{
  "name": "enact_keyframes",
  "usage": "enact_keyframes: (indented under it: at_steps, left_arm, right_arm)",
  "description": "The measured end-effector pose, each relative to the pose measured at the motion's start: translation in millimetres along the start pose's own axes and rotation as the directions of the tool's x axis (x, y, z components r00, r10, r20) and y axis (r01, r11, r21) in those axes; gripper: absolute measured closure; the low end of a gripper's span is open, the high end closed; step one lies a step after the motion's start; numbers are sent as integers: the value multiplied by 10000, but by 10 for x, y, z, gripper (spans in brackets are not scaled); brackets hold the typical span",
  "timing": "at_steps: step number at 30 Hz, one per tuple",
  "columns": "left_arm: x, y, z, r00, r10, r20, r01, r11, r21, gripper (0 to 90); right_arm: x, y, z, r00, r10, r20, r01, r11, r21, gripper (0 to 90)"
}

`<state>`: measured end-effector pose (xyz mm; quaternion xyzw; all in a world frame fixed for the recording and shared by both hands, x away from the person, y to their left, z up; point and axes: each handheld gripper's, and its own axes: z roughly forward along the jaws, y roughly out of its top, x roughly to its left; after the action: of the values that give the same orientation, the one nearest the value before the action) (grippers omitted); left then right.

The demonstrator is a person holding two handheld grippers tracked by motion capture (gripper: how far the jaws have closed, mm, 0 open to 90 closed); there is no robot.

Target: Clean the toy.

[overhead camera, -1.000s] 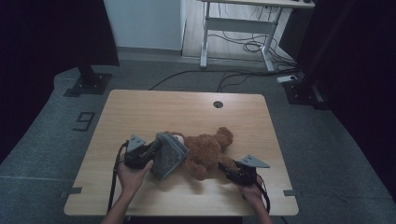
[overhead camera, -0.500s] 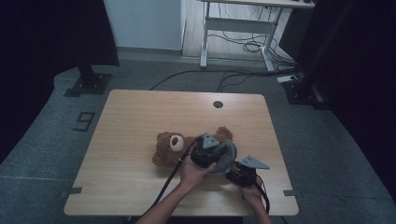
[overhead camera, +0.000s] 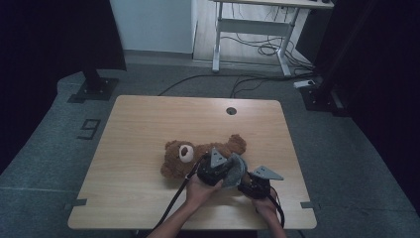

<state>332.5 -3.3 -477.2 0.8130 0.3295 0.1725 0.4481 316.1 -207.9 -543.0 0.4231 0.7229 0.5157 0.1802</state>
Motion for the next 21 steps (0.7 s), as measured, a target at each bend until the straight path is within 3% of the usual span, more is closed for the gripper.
enact_keyframes:
  at_steps: [4, 9, 14, 17, 21]
  left_arm:
    - [101, -77, -149, 9996, -189, -189, 187, 9997, -125, 795]
    - [289, -213, -387, 9960, -390, -806, 367, 9989, -292, 794]
    - [572, -363, -631, 9847, -796, -1548, 750, 9966, -354, 795]
    - [757, -462, -792, 9799, -1383, -1440, 1311, 9896, -589, 799]
    - [923, -567, -990, 9671, -1841, -1757, 1697, 9810, -939, 797]
  right_arm:
    - [-11, -1, -6, 9999, 109, -21, -109, 9999, -5, 534]
    - [-23, 0, -8, 9999, 155, -37, -155, 9999, -7, 534]
    - [-30, -4, -7, 9998, 203, -65, -203, 9998, -21, 532]
    - [-40, -5, -7, 9994, 332, -132, -332, 9994, -32, 531]
    - [-44, 4, -6, 9986, 503, -164, -504, 9987, -84, 530]
